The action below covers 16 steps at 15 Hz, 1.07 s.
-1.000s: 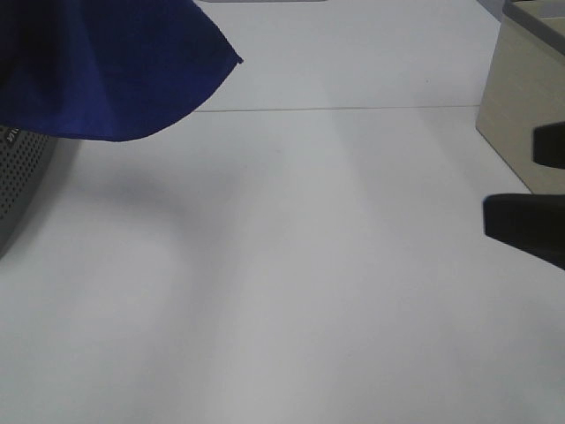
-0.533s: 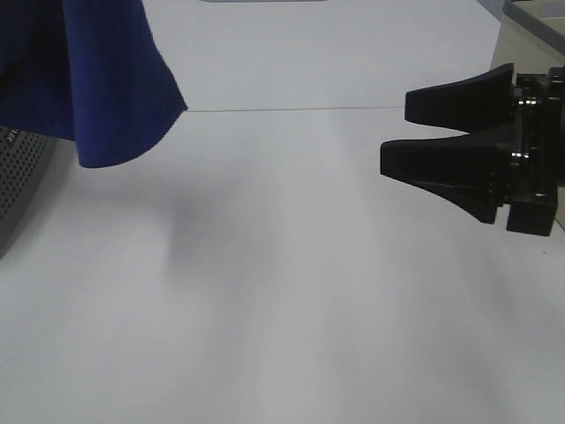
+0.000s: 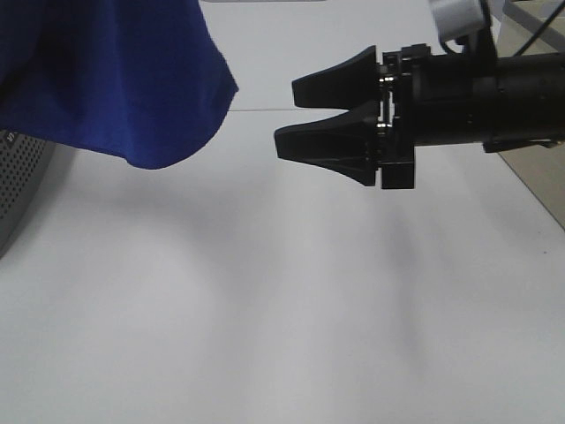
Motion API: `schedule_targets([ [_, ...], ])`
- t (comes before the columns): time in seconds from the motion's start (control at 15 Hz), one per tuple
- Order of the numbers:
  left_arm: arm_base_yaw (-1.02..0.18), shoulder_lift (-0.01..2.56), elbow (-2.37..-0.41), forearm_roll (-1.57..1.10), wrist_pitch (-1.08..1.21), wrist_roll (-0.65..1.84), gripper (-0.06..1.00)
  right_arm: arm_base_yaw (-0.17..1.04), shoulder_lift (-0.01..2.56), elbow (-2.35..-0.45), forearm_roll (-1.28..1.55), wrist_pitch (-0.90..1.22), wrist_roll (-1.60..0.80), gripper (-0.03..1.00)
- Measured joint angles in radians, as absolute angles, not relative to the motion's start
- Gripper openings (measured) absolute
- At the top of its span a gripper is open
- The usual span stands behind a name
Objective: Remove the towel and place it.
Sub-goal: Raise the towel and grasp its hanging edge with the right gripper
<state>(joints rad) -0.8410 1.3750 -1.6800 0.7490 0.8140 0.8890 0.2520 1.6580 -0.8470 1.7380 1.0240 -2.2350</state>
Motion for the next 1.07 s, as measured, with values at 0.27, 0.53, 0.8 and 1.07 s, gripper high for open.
schedule_targets([
  [0.27, -0.841, 1.375, -1.68, 0.749, 0.814, 0.892, 0.0, 0.314, 1.77, -1.024, 1.738, 1.017, -2.214, 0.76],
  [0.53, -0.841, 1.375, -1.68, 0.749, 0.814, 0.892, 0.0, 0.33, 1.843, -1.12, 1.739, 1.01, -2.205, 0.76],
  [0.8, -0.841, 1.375, -1.679, 0.741, 0.814, 0.892, 0.0, 0.406, 1.915, -1.192, 1.738, 0.999, -2.205, 0.76],
  [1.07, -0.841, 1.375, -1.679, 0.741, 0.814, 0.892, 0.0, 0.422, 1.933, -1.267, 1.729, 1.049, -2.172, 0.75],
])
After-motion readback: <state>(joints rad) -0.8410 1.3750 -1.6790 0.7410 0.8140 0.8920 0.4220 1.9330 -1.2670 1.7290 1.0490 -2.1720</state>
